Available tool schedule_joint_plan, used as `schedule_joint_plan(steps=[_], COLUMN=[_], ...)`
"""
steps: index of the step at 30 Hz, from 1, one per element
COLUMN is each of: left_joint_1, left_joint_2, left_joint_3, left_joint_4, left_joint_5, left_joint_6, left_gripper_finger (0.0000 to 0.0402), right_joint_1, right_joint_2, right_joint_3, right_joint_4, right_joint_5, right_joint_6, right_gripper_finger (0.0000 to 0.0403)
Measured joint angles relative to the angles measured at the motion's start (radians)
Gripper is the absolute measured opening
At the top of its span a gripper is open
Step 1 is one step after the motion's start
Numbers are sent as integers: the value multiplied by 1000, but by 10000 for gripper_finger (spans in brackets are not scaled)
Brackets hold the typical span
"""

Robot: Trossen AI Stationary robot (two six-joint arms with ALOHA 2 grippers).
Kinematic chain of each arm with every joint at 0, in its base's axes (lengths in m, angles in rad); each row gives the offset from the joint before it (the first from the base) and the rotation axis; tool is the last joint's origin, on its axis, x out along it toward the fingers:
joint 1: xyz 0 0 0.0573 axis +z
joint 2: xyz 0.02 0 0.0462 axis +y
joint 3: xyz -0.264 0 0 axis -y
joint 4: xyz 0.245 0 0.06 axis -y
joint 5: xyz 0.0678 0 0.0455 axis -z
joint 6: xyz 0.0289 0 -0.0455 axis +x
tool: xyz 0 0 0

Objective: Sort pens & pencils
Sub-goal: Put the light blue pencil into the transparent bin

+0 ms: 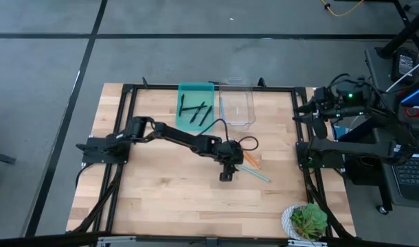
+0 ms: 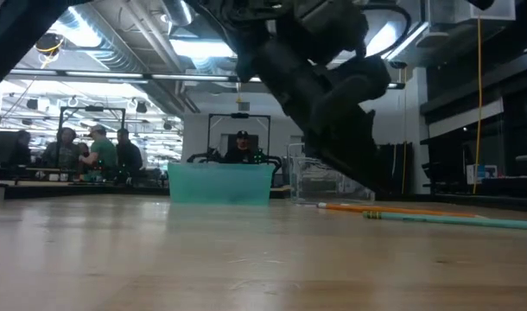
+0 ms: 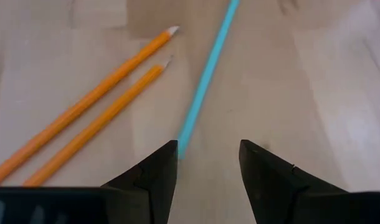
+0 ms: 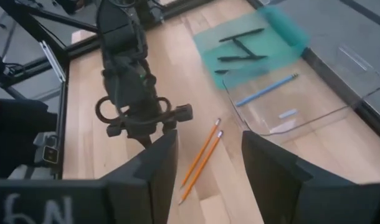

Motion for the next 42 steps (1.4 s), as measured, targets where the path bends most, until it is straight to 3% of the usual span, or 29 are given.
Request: schedule_joint_plan(steps=[8,22,26,30,38,42], left_joint_1=[0,12,9,9,10,10], left_joint_2=[39,55,62,63,65,65], left_joint_3=[7,10,10,11,12,12], left_joint_4=[-5,-28,-10,-19,-62,-66], left_joint_5=[-89,-71,-107,-106,-63,-63], left_joint_6=[24,48,66,96,97,40], left_gripper_finger=[165,165,162,136,38,10], right_joint_1=[0,0,0,0,0,0], right_joint_2=[3,3,3,3,3,3], right_joint_3=[0,0,0,0,0,0], right_joint_4=[-7,-24,-24,-24,-24,-24], right_joint_5=[0,0,0,-1,-1,-1], right_joint_6=[-14,5,6,9,9,9], right_gripper_finger=[179,179,179,179,179,179])
